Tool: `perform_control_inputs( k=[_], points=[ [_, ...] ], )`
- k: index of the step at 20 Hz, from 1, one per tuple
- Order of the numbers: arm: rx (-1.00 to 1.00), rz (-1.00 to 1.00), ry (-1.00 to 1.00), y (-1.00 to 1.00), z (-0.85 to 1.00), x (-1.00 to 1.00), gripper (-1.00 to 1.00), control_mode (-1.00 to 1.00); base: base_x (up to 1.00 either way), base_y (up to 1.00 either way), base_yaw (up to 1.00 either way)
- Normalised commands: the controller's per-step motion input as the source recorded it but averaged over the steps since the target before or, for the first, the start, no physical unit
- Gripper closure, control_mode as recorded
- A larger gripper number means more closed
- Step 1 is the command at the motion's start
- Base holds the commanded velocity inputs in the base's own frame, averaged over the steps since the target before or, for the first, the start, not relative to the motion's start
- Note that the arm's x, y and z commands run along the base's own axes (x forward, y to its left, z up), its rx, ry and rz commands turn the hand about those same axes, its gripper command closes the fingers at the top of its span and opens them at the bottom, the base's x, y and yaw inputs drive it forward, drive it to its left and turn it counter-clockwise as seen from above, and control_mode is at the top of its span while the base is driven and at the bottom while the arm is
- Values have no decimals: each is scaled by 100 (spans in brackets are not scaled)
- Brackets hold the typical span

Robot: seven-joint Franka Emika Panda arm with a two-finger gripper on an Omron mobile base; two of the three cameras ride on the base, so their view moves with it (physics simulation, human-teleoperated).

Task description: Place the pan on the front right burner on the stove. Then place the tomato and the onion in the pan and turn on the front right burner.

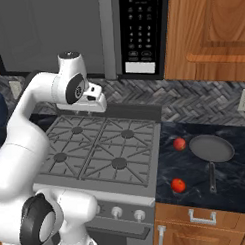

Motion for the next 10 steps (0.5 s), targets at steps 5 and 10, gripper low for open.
perform_control_inputs(
  k=[5,10],
  points=[
    [0,0,0,-12,0,-2,-100,-100,0,0,0],
    [0,-1,0,-34,0,0,-100,-100,0,0,0]
  ],
)
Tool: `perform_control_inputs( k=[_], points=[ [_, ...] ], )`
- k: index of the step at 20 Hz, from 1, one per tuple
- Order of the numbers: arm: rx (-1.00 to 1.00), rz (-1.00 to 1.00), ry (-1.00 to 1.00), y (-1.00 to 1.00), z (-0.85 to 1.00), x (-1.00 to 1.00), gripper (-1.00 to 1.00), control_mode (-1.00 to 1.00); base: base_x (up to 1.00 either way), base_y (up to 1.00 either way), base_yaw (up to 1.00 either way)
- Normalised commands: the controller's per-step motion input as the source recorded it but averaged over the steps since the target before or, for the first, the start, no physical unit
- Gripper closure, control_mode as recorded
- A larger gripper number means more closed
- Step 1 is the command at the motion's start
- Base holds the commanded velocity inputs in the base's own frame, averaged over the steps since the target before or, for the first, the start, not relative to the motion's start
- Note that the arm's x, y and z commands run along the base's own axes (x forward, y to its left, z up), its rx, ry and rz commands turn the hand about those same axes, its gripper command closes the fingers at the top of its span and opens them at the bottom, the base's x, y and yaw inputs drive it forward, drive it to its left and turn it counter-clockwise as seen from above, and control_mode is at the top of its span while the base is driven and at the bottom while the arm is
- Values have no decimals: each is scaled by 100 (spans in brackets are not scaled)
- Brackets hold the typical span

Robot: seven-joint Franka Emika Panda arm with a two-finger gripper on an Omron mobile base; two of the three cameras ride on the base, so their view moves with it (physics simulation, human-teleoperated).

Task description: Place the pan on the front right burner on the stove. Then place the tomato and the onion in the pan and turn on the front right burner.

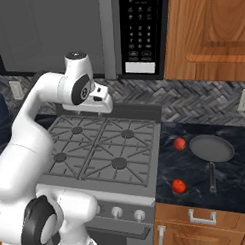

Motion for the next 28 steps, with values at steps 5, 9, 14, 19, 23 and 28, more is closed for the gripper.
perform_control_inputs(
  k=[5,9,14,19,23,28],
  points=[
    [0,-4,0,-47,0,0,-100,-100,0,0,0],
    [0,-6,0,-53,0,0,-100,-100,0,0,0],
    [0,-5,0,-53,-1,0,-100,-100,0,0,0],
    [0,-3,0,-46,-7,0,-100,-100,0,0,0],
    [0,-3,0,-45,-12,0,-100,-100,0,0,0],
    [0,-3,0,-45,-13,0,-100,-100,0,0,0]
  ],
)
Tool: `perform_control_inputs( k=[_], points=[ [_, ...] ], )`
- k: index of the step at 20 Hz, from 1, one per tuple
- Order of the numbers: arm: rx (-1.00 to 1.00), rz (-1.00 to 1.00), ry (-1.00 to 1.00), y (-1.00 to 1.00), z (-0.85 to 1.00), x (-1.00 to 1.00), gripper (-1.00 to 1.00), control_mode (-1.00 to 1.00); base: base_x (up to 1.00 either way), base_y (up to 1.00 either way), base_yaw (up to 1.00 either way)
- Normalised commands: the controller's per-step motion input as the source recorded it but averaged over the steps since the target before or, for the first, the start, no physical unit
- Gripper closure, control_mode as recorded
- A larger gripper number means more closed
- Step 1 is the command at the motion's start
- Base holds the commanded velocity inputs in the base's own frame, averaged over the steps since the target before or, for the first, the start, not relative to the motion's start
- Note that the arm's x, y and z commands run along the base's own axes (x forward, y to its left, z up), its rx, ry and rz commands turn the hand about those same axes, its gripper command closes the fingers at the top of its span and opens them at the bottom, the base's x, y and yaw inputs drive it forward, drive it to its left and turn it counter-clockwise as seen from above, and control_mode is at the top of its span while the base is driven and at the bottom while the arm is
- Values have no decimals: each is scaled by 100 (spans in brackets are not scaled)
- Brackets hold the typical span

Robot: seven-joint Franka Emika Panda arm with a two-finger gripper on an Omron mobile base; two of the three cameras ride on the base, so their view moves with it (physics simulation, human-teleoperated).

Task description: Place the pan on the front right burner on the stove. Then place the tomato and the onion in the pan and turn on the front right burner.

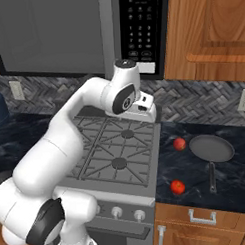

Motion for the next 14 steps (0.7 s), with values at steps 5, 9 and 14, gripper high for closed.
perform_control_inputs(
  k=[5,9,14],
  points=[
    [0,-1,0,-46,-10,0,-100,-100,0,0,0],
    [0,-2,0,-50,-6,0,-100,-100,0,0,0],
    [0,-1,0,-48,-6,0,-100,-100,0,0,0]
  ],
)
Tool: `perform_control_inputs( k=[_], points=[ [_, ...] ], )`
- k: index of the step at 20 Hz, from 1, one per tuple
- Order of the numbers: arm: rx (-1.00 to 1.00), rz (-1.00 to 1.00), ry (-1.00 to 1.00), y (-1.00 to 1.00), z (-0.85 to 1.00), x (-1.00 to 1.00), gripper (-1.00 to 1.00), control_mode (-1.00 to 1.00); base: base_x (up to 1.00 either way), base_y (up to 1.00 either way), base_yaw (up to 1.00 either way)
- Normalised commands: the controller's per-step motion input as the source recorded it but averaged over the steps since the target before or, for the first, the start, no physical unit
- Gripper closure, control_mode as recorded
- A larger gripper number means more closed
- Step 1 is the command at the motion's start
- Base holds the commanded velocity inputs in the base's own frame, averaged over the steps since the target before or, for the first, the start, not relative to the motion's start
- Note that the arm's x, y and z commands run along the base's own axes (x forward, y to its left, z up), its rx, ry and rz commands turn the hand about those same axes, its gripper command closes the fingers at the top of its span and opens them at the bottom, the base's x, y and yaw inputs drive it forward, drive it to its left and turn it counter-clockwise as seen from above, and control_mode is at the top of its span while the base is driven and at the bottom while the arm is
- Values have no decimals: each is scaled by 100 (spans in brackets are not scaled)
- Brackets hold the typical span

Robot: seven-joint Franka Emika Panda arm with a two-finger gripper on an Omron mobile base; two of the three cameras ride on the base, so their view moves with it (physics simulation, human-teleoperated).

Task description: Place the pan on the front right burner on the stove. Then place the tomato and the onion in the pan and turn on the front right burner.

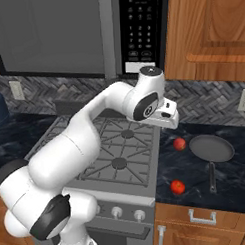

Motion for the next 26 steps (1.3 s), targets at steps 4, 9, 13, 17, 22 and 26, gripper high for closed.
perform_control_inputs(
  k=[4,9,13,17,22,26],
  points=[
    [0,-2,1,-43,-14,0,-100,-100,0,0,0],
    [0,-2,1,-38,-18,0,-100,-100,0,0,0],
    [0,-1,2,-38,-19,0,-100,-100,0,0,0],
    [0,0,2,-37,-20,0,-100,-100,0,0,0],
    [0,0,3,-34,-15,0,-100,-100,0,0,0],
    [0,0,3,-33,-4,0,-100,-100,0,0,0]
  ],
)
